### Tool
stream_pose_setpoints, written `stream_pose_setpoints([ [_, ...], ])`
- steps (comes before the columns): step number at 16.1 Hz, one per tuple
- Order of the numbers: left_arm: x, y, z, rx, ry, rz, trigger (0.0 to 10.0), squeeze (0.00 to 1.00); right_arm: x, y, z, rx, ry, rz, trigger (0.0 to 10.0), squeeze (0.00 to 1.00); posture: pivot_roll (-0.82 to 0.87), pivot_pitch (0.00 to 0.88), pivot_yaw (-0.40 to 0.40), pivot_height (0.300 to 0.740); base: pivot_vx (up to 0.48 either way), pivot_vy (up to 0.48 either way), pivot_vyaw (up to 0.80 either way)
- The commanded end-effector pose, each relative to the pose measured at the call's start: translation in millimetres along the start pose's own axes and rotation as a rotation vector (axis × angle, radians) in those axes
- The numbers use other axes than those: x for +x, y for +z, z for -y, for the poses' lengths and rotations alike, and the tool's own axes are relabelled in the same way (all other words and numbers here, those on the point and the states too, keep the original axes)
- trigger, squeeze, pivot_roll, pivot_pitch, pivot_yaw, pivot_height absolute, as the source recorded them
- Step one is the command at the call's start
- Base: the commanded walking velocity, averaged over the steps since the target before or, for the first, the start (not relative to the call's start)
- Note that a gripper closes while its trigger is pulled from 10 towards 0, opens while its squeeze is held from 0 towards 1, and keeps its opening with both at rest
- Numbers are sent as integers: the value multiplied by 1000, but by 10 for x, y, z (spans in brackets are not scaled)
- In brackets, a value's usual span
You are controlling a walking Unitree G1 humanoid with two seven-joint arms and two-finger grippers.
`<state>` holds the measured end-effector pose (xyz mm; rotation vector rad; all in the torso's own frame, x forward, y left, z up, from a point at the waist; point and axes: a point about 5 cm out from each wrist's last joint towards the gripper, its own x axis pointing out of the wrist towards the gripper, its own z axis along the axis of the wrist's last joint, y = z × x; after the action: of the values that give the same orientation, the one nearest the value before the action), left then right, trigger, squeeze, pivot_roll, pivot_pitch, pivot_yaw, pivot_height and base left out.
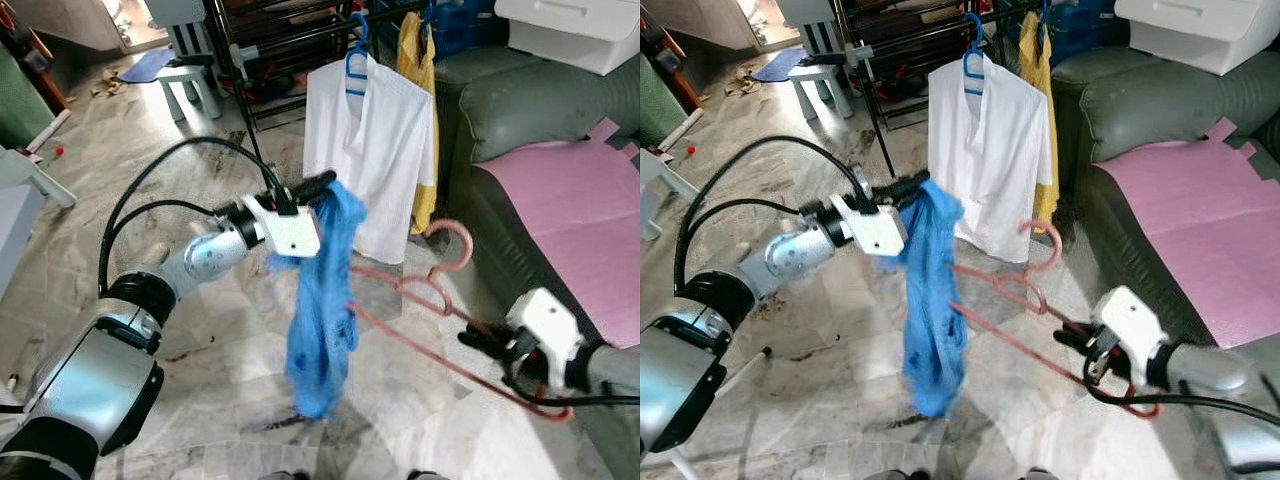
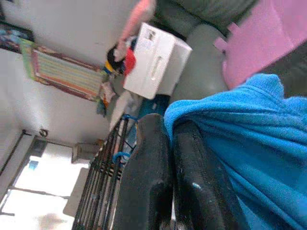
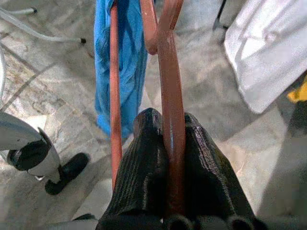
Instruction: Hang hanger
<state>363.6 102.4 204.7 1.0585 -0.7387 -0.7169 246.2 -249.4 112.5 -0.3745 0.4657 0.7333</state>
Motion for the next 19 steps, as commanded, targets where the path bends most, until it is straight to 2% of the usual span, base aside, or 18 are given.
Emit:
stream_pose_setpoints([
  [1,38,57,-145,-4,59,44,10000,0,70,-17,-9,-5,-15,-9,10000,0,-124,117,167,740,0,0,0],
  [4,55,42,-347,-87,198,24,10000,0,245,-210,-73,104,-55,-34,10000,0,-117,119,159,740,0,0,0],
  [6,57,35,-594,-140,317,16,10000,0,322,-372,-63,232,-118,-44,10000,0,-111,118,152,740,0,0,0],
  [8,63,54,-713,-167,377,25,10000,0,358,-472,53,376,-249,-34,10000,0,-105,116,147,740,0,0,0],
  [9,54,54,-692,-183,378,25,10000,0,356,-458,176,464,-346,6,10000,0,-105,116,145,740,0,0,0],
  [11,16,30,-556,-222,364,7,10000,0,248,-378,514,647,-576,124,10000,0,-115,117,139,740,0,0,0],
  [12,22,47,-527,-240,362,13,10000,0,213,-370,598,713,-628,160,10000,0,-115,117,138,740,0,0,0],
  [14,85,165,-372,-301,346,61,10000,0,55,-325,869,949,-826,297,10000,0,-116,115,133,740,0,0,0],
  [15,128,255,-255,-333,326,94,10000,0,-2,-264,971,1043,-884,381,10000,0,-116,114,132,740,0,0,0],
  [16,198,433,1,-403,265,151,10000,0,-12,-40,1090,1079,-917,495,10000,0,-116,112,129,740,0,0,0],
  [17,232,541,176,-447,212,179,10000,0,6,147,1145,1105,-900,588,10000,0,-116,110,128,740,0,0,0],
  [18,238,574,292,-465,178,178,10000,0,26,274,1161,1117,-870,643,10000,0,-116,110,128,740,0,0,0],
  [19,222,596,475,-463,118,159,10000,0,81,488,1164,1102,-811,693,10000,0,-117,105,125,740,0,0,0],
])
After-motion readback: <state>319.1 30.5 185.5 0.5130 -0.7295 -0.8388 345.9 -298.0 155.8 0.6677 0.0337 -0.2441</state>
